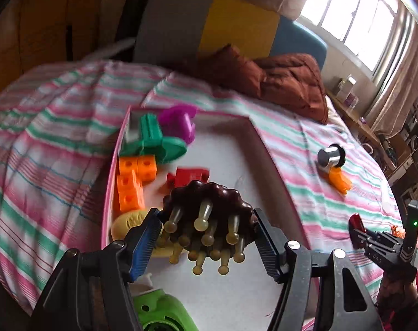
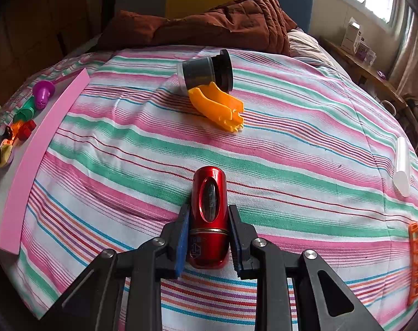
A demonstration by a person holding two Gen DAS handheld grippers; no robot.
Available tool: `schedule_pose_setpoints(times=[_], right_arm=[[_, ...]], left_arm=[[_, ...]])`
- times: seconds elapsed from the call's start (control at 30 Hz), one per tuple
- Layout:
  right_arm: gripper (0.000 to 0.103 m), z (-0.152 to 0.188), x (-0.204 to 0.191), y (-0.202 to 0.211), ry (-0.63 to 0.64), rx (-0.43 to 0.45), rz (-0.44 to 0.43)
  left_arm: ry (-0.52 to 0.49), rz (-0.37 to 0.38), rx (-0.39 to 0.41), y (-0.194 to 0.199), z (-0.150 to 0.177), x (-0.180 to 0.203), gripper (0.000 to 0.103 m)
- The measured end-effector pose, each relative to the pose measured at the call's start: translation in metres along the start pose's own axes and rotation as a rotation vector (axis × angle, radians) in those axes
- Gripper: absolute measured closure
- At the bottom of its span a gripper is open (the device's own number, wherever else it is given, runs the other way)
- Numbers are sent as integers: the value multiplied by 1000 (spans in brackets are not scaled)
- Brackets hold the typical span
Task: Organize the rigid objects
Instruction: 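Lower the brown comb piece into the tray and open the left gripper, then carry the red cylinder with the right gripper over the tray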
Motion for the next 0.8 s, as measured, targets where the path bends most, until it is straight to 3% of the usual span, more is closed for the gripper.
schedule_pose_setpoints(times=[0.2, 0.33, 0.8], right_arm=[[76, -1, -1, 0, 2, -1, 1], [77, -1, 0, 0, 4, -1, 3], [77, -1, 1, 1, 5, 8, 20]], left_arm=[[13, 16, 30, 13, 2, -2, 24], [10, -9, 34, 23, 10, -5, 23], [-35, -175, 99, 72, 8, -13, 23]])
Point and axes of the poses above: each gripper's, at about its wrist camera, not at the fingertips, and y roughly against the way its jaws point, x to its right, z to its underside, the point moved 10 cm from there along -y, roughly the way its jaws point, and after that the axes turned 10 degrees about -y, right-handed, at the moved point
